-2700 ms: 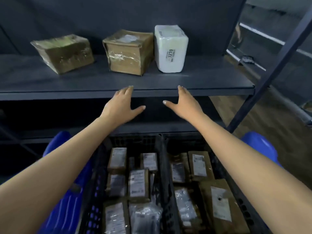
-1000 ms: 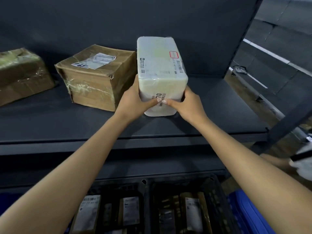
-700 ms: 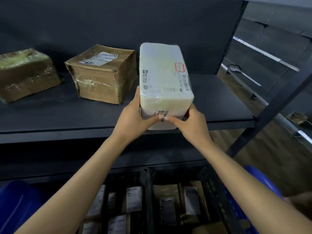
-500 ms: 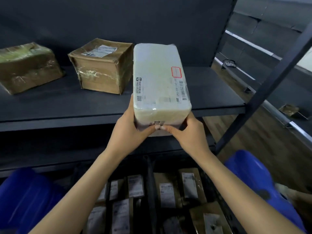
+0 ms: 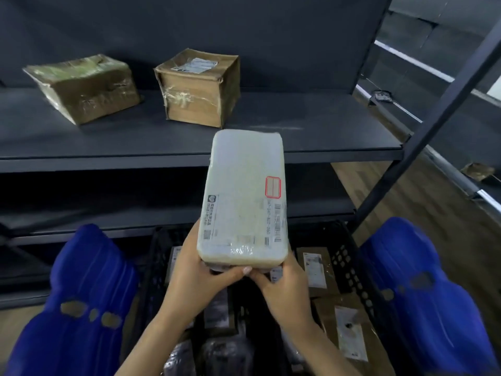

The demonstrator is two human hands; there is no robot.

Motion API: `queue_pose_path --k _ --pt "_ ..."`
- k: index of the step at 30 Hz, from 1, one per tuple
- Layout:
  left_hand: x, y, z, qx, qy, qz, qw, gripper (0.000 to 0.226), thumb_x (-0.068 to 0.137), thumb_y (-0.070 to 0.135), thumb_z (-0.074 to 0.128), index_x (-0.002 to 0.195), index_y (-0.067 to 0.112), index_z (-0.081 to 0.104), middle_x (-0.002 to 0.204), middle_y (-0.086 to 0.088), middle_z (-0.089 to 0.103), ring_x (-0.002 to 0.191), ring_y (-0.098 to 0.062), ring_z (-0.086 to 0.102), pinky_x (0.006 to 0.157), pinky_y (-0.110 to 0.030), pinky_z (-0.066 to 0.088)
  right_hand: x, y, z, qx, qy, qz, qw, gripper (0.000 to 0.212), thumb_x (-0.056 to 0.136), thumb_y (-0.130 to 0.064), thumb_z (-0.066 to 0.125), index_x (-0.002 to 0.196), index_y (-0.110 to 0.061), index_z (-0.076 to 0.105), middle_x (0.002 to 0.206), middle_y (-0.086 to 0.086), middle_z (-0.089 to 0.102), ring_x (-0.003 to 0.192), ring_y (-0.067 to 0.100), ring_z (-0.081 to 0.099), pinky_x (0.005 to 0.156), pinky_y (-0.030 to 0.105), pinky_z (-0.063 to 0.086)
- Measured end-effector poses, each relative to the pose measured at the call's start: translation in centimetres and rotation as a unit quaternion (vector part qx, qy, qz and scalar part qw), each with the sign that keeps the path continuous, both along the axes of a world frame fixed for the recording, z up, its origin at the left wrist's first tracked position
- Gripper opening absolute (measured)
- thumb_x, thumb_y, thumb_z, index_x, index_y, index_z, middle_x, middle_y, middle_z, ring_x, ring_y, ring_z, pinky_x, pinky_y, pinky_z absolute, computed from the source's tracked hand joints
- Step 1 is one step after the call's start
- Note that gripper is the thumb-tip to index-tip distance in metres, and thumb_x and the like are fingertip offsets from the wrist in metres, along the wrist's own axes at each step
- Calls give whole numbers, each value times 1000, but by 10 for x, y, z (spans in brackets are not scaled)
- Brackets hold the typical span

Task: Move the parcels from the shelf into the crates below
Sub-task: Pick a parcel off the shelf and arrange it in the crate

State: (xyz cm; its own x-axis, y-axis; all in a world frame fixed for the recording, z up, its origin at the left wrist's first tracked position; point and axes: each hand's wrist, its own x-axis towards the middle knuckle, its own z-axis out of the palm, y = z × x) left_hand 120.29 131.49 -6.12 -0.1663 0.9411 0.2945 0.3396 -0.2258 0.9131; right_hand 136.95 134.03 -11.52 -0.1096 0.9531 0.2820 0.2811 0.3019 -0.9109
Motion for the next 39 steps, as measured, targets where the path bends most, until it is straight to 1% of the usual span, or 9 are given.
queue_pose_path --k 6,11,16,18,21,27,32,36,39 --pt "-5 -25 -16 -21 53 13 998 89 51 63 80 131 44 45 134 36 36 133 3 33 91 -4 40 -5 -29 -14 -32 1 -8 999 89 74 -65 68 139 -8 47 126 -23 60 118 2 57 95 30 52" --pt "0 -34 -13 -45 -53 -1 998 96 46 49 91 128 37 44 120 29 55 111 4 58 79 -21 57 -7 -37 -17 -41 26 -8 999 83 79 -54 70 139 -2 46 127 -14 62 118 5 58 96 25 50" --pt "9 -37 -2 -6 -40 35 999 86 41 57 89 111 57 40 120 21 49 115 -3 54 77 -18 54 -11 -38 -19 -128 93 6 987 47 83 -49 60 127 -37 53 114 -24 66 109 1 62 92 23 52" --pt "10 -39 2 -13 -36 47 998 93 40 64 86 116 56 33 123 25 44 118 3 49 79 -11 51 -15 -39 -17 -110 101 -16 989 64 87 -52 62 142 -24 44 128 -19 61 119 0 56 95 19 49" --pt "16 -41 3 -37 -29 56 997 101 38 65 86 121 54 28 122 37 41 119 10 45 80 -2 43 -23 -42 -19 -78 39 -58 994 79 81 -60 64 147 -30 34 129 -29 55 118 -9 53 91 10 46" --pt "25 -36 3 -40 33 88 995 114 43 57 86 139 30 29 131 23 31 132 -2 31 102 -30 40 -28 -38 -34 -82 44 -101 990 79 75 -56 67 144 -32 38 125 -31 55 114 -9 55 85 10 50" --pt "26 -39 0 -38 -46 64 996 97 49 49 88 127 54 31 125 38 44 120 11 45 86 -5 44 -7 -27 -21 -71 60 -39 995 77 74 -61 70 140 -27 47 127 -27 58 119 -7 53 91 9 46" --pt "15 -41 1 16 -98 34 994 59 77 43 74 130 37 48 132 22 55 121 -2 55 88 -17 51 16 -20 -8 -70 81 -2 994 62 67 -60 76 124 -43 58 118 -26 64 114 -2 59 92 19 51" --pt "-4 -34 4 50 -105 13 993 34 91 21 56 125 23 58 126 19 62 115 -4 60 86 -15 51 29 -19 -1 -24 57 6 998 64 77 -53 71 130 -18 58 118 -26 64 111 -3 60 88 13 50"
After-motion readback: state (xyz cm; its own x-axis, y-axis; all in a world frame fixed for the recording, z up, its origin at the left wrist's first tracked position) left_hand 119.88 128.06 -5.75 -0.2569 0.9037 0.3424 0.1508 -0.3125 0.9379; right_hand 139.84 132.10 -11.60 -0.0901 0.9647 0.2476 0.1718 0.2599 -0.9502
